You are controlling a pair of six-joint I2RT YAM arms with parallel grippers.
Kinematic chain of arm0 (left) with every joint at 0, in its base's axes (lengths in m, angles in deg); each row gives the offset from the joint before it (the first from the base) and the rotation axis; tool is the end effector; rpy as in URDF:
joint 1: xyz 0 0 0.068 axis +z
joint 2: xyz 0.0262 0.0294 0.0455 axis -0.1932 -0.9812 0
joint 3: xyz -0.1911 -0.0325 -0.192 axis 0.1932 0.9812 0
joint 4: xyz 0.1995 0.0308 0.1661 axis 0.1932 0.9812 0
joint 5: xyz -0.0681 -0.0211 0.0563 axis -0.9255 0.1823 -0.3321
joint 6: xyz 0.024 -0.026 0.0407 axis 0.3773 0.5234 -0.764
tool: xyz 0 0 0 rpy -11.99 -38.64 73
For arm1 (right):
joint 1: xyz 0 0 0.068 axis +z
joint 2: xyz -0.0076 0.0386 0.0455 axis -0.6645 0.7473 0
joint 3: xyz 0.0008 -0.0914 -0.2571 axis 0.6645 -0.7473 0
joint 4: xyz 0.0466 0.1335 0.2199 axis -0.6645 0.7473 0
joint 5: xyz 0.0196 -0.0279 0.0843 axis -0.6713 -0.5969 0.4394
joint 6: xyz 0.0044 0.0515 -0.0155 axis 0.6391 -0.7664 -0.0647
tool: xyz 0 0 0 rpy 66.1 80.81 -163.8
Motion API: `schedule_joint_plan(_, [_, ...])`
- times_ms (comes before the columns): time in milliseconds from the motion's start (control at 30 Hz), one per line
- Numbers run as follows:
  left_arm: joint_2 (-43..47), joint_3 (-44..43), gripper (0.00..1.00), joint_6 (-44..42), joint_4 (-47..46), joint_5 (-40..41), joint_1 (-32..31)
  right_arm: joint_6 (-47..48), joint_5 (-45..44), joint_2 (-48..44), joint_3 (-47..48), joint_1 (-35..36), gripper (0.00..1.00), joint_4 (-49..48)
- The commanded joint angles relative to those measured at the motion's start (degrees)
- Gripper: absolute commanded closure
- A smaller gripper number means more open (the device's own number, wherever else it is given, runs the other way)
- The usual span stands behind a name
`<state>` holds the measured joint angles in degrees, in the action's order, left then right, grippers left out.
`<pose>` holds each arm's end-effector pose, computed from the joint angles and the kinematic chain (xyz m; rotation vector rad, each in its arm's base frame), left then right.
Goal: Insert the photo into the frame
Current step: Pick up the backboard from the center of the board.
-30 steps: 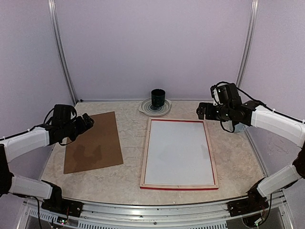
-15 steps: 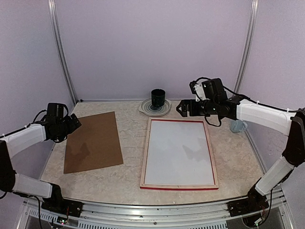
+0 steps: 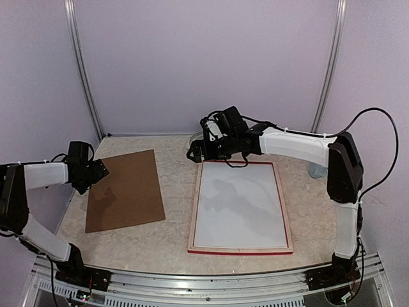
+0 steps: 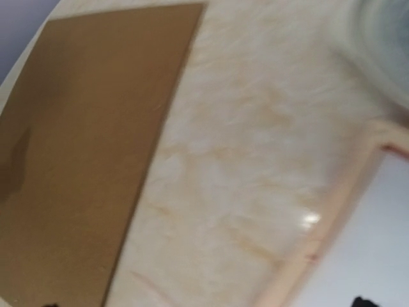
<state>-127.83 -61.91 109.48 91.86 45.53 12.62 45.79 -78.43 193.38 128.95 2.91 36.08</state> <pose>0.2808 0.0133 0.1873 -0.8416 2.2486 -0.0769 0.3370 0.3383 0.2680 -0.4409 2.2890 0.8046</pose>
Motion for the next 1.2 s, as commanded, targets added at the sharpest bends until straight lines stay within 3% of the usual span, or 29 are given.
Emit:
schedule_joint_plan(0, [-1.1,-1.27,0.01,0.14,-2.11,4.46,1.4,-2.56,4.14,5.33,6.45,2.55,0.01,1.6])
schedule_joint_plan(400, [-11.03,-6.13,0.01,1.8,0.0,11.03,2.04,-4.6,8.61,13.57,10.21,5.9,0.01,-4.15])
schedule_joint_plan(933, [-20.41,-8.91,0.01,-0.24,-3.95,4.64,2.08,-5.35,13.32,16.9,10.35,6.73,0.01,-11.85])
schedule_joint_plan(1167, [-20.69,-7.44,0.01,-0.94,-7.33,-0.68,1.2,-9.11,13.68,22.02,17.17,6.25,0.01,-7.14])
